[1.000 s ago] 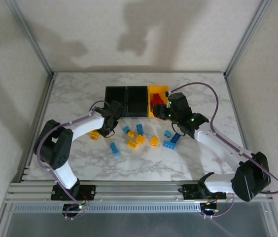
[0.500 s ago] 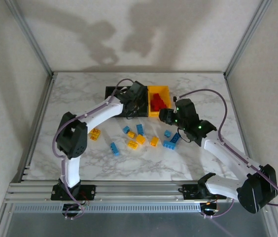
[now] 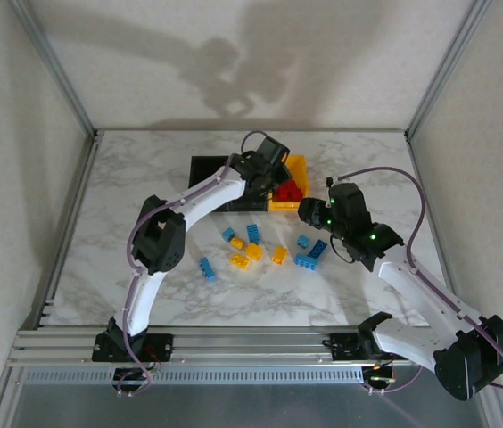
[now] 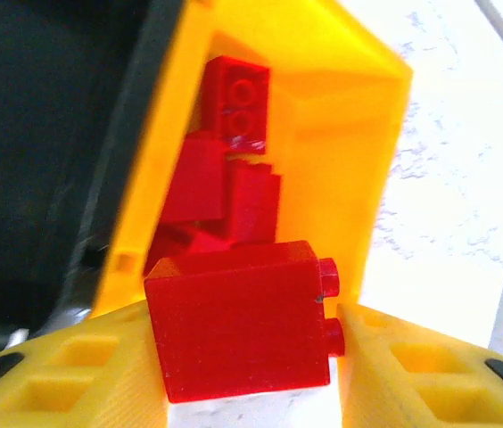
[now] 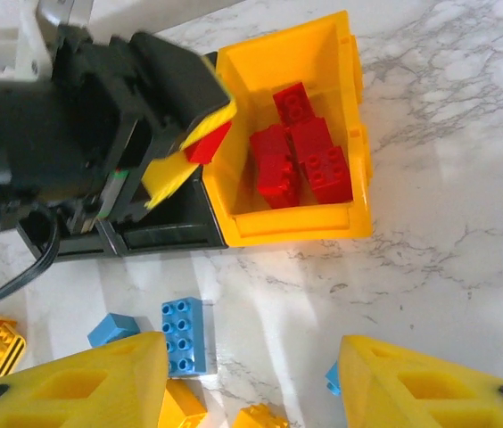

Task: Sort the legos into containers by color
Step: Place the lego in the container.

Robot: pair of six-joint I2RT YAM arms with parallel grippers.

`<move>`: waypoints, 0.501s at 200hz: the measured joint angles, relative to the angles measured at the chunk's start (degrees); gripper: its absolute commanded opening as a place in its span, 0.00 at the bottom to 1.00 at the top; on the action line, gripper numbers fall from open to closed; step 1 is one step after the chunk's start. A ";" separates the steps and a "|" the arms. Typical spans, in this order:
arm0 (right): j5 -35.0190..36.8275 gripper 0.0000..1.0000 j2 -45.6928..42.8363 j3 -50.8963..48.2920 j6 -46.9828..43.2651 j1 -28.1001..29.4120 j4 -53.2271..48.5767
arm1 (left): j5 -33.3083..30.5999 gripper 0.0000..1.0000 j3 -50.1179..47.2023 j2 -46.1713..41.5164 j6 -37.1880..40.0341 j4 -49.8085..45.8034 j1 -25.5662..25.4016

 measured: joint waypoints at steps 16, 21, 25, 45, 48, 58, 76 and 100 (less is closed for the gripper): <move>0.02 0.53 0.00 0.00 0.00 -0.09 -0.50 | 0.76 0.49 3.21 2.51 0.74 0.33 0.00; 0.02 0.53 0.00 0.00 0.00 -0.11 -0.68 | 0.94 0.50 4.09 3.23 0.85 0.28 0.00; 0.04 0.53 -0.02 0.00 0.00 -0.11 -0.83 | 1.18 0.51 4.76 3.93 1.11 0.26 0.07; 0.33 0.53 -0.37 0.00 0.00 -0.11 -1.62 | 1.92 0.57 7.76 6.97 1.55 -0.20 0.22; 0.44 0.53 -0.46 0.00 0.00 -0.15 -1.75 | 1.97 0.58 7.98 7.32 1.51 -0.35 0.24; 0.68 0.53 -0.81 0.00 0.00 -0.22 -1.99 | 2.21 0.60 8.28 8.02 1.75 -0.28 0.33; 1.11 0.53 -1.38 0.00 0.02 -0.48 -2.01 | 2.21 0.62 9.11 8.04 2.01 -0.61 0.31; 1.36 0.53 -1.68 0.00 0.02 -0.61 -2.03 | 2.14 0.62 9.55 8.02 3.02 -1.22 0.42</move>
